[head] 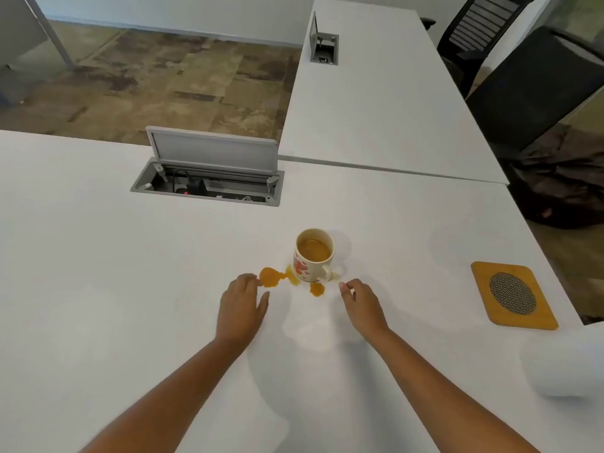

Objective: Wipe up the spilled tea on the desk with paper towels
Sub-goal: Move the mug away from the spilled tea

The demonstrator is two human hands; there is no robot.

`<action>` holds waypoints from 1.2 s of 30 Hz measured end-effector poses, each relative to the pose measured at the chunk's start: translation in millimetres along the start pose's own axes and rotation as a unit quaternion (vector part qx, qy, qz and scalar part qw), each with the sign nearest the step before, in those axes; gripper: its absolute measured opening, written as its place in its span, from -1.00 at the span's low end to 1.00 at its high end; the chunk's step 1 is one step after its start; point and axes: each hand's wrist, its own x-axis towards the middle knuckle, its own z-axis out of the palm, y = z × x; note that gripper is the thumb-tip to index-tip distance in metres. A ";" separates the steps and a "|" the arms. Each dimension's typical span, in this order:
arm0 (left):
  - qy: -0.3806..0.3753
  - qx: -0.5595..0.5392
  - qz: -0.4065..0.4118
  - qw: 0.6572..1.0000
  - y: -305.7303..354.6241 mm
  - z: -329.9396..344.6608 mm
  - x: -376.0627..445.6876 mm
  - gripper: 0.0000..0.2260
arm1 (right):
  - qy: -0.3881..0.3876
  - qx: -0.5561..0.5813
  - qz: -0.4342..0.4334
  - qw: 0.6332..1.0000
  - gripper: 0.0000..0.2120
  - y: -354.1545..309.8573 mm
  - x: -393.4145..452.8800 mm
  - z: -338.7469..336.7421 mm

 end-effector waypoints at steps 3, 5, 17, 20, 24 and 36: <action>0.034 -0.051 0.047 0.997 16.6 0.0 18.4 -0.66 | -0.066 0.109 0.026 0.992 -0.63 -15.6 6.6 2.1; 0.025 -0.065 0.046 0.997 28.4 0.2 32.6 -0.53 | -0.091 0.129 0.043 0.986 -0.58 -25.5 9.2 2.5; -0.080 -0.138 0.036 0.987 54.2 20.5 80.0 -0.05 | -0.138 0.214 0.086 0.963 -0.68 -37.7 19.1 -2.5; -0.109 -0.164 0.010 0.980 54.3 25.7 86.2 -0.03 | -0.173 0.268 0.105 0.942 -0.67 -39.1 16.5 -4.6; -0.156 -0.197 0.005 0.968 57.2 31.3 95.5 0.04 | -0.184 0.286 0.106 0.934 -0.67 -40.5 16.9 -5.4; -0.111 -0.203 0.015 0.973 53.2 12.4 89.9 -0.02 | -0.175 0.242 0.075 0.951 -0.66 -52.0 10.2 -2.0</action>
